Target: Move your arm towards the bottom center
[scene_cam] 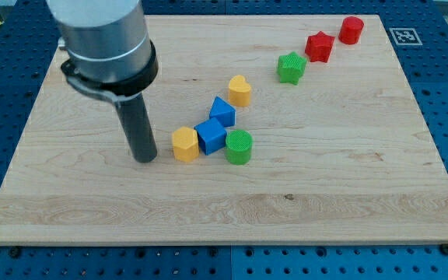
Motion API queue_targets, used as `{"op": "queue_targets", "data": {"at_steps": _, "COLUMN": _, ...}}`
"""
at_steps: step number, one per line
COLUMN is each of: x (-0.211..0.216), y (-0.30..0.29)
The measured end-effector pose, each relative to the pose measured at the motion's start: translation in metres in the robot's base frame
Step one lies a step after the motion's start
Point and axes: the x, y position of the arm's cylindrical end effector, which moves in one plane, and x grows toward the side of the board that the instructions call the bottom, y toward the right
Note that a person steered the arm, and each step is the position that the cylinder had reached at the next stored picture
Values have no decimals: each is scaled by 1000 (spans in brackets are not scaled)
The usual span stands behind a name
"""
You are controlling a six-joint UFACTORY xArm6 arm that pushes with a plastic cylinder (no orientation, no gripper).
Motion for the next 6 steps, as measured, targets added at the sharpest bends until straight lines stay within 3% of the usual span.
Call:
{"op": "queue_targets", "data": {"at_steps": 1, "x": 37, "y": 9}}
{"op": "queue_targets", "data": {"at_steps": 2, "x": 44, "y": 48}}
{"op": "queue_targets", "data": {"at_steps": 4, "x": 44, "y": 177}}
{"op": "queue_targets", "data": {"at_steps": 5, "x": 41, "y": 204}}
{"op": "queue_targets", "data": {"at_steps": 6, "x": 6, "y": 207}}
